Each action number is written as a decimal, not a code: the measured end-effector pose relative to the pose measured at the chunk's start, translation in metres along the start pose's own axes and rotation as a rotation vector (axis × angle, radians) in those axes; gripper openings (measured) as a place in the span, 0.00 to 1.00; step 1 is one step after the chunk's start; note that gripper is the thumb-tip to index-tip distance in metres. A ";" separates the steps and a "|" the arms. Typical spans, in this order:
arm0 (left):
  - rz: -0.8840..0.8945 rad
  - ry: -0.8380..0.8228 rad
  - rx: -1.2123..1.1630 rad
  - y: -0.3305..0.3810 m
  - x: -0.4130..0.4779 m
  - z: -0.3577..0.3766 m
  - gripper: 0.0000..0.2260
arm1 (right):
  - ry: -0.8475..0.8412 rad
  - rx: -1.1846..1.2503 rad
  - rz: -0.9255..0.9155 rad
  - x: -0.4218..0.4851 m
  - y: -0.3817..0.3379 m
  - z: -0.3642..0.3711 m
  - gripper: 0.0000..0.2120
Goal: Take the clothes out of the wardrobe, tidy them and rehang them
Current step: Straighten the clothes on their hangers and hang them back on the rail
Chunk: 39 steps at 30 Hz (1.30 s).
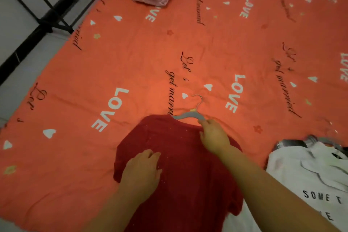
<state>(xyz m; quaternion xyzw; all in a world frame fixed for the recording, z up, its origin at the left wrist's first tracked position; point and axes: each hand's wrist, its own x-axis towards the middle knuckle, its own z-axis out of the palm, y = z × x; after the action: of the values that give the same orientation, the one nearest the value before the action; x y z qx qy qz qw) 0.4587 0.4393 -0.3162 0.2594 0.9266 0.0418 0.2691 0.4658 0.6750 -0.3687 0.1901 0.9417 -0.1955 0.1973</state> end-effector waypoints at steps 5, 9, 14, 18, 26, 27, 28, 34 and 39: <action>-0.057 -0.040 -0.011 -0.006 0.030 0.031 0.22 | -0.029 0.034 0.054 0.059 0.014 0.036 0.25; -0.052 -0.050 -0.026 -0.014 0.039 0.050 0.22 | 0.041 0.065 0.128 0.079 0.022 0.060 0.25; -0.057 -0.003 -0.052 -0.019 0.034 0.053 0.22 | 0.168 0.143 0.140 0.080 0.016 0.057 0.15; -0.058 0.062 -0.069 -0.022 0.012 0.038 0.22 | 0.265 0.208 -0.020 0.049 -0.014 0.028 0.12; -0.096 0.433 -0.218 -0.048 -0.076 -0.046 0.25 | 0.199 0.302 -0.371 -0.080 -0.139 -0.031 0.09; -0.098 0.498 -0.218 -0.053 -0.094 -0.059 0.25 | 0.194 0.309 -0.420 -0.099 -0.159 -0.039 0.09; -0.102 0.578 -0.220 -0.059 -0.115 -0.071 0.25 | 0.188 0.317 -0.477 -0.120 -0.180 -0.047 0.09; -0.194 1.008 -0.229 -0.118 -0.273 -0.097 0.21 | 0.126 0.338 -0.817 -0.257 -0.316 -0.072 0.08; -0.384 1.245 -0.352 -0.187 -0.433 -0.100 0.15 | 0.081 0.311 -1.070 -0.378 -0.438 -0.060 0.07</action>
<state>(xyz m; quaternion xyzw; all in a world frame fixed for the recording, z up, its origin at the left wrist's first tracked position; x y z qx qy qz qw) 0.6327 0.0665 -0.0652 -0.0301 0.9179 0.2854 -0.2742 0.5789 0.2227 -0.0212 -0.2804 0.8737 -0.3975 0.0038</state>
